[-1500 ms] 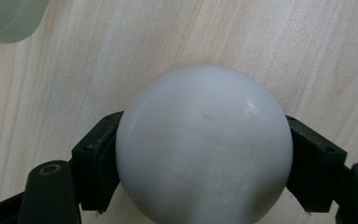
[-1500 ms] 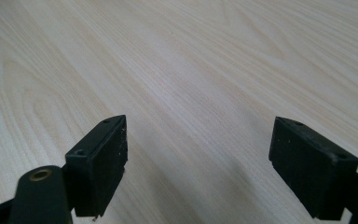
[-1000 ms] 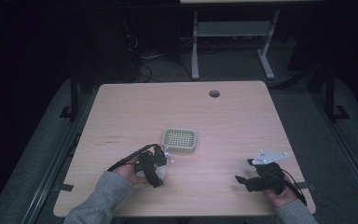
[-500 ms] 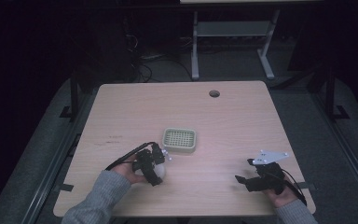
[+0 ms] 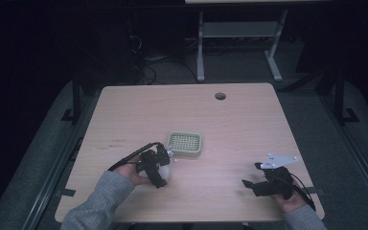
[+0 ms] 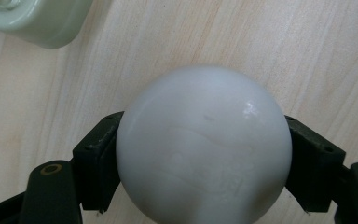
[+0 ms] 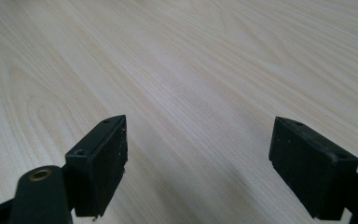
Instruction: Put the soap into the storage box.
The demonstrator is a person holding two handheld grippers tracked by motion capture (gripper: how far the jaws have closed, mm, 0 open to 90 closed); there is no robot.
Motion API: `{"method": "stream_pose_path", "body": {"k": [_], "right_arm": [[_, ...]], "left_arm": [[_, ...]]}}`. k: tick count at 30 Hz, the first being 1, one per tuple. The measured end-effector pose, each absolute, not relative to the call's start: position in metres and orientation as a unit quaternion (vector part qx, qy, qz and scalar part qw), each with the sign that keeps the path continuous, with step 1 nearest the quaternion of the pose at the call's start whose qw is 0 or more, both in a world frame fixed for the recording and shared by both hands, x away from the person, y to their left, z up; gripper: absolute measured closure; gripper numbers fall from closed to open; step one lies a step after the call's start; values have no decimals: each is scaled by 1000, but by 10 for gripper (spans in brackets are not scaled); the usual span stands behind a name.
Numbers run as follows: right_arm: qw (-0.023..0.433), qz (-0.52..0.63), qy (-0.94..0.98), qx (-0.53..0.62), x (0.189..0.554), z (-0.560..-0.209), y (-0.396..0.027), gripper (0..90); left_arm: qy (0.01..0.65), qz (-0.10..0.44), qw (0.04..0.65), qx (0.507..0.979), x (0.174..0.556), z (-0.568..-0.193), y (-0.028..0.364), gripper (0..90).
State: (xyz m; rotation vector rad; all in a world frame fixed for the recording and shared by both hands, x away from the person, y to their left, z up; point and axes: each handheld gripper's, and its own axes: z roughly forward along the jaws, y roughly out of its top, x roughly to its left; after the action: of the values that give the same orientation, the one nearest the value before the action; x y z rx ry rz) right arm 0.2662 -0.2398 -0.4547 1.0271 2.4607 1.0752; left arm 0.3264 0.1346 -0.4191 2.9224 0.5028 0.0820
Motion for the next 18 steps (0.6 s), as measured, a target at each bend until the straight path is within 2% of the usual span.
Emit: {"method": "stream_pose_path", "body": {"k": [18], "right_arm": [[140,375,845,354,267,-453,-240,187]], "left_arm": [[159,29,85,983,333,-407,126,231]]}}
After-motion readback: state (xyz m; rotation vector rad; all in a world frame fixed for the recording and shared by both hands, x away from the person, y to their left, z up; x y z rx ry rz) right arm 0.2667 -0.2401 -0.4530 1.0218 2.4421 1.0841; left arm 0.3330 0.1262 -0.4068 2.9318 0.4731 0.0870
